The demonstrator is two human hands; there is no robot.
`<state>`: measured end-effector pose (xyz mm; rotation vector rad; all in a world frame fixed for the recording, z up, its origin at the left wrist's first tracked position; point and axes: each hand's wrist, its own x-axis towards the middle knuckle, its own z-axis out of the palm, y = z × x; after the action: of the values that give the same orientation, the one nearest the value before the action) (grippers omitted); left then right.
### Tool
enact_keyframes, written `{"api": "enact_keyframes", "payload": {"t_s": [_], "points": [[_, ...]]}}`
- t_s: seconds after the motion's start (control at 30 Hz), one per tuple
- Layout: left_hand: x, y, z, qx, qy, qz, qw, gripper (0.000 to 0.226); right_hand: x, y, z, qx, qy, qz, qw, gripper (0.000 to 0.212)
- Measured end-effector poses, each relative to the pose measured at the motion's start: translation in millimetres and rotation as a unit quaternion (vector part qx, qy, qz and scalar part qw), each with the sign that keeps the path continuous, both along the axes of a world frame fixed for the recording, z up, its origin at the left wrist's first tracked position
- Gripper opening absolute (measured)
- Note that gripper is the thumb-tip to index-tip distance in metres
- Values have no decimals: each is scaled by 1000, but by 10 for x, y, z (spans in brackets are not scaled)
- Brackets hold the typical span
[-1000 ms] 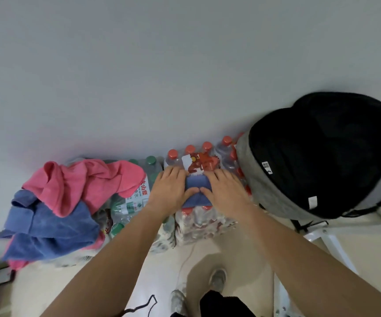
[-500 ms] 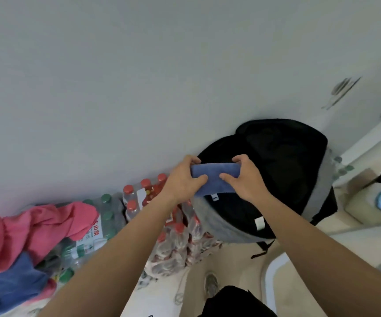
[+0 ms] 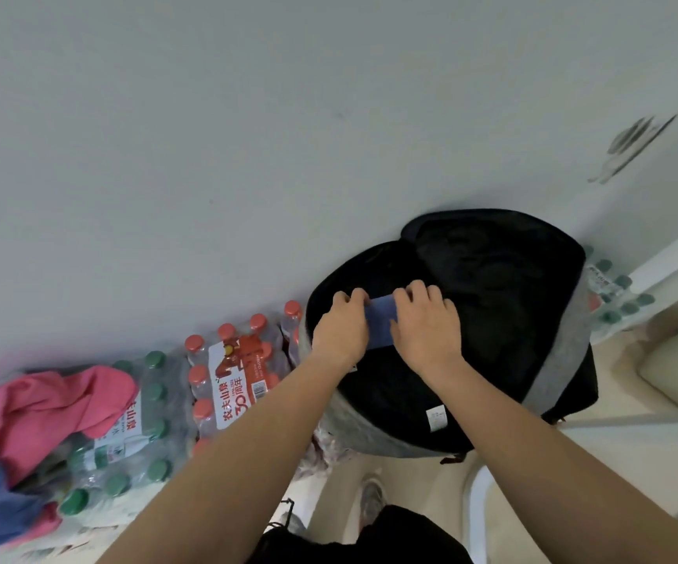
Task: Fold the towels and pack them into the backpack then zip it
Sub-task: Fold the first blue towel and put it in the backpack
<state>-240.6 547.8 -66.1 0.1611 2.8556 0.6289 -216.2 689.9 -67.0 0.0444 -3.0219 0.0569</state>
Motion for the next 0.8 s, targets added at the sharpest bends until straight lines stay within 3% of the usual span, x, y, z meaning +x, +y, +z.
{"api": "enact_keyframes", "payload": {"t_s": [0.13,0.3,0.37,0.43,0.57,0.63,0.73,0.8], "points": [[-47,-20,44,-26,22,-4,999,29,159,-44,-85,-131,-80,-110,982,32],[-145,-42,88,2,43,23,999,28,185,-142,-166,-198,-91,-60,974,50],[-215,-60,114,-57,74,11,996,28,81,-166,-154,-175,-99,-54,978,59],[-295,-96,134,-127,117,-10,985,29,0,-186,-134,-83,-81,-50,992,60],[-455,-250,143,-129,162,15,978,23,-85,-220,-148,3,-23,-4,1000,63],[-551,-346,109,-101,117,21,988,31,-119,-230,-193,-4,-10,53,999,69],[-672,-415,71,-35,-7,-25,999,40,-126,-254,-249,-7,-61,121,991,73],[-717,-445,87,-21,-22,-33,999,42,-97,-241,-315,-2,-98,135,986,74]]}}
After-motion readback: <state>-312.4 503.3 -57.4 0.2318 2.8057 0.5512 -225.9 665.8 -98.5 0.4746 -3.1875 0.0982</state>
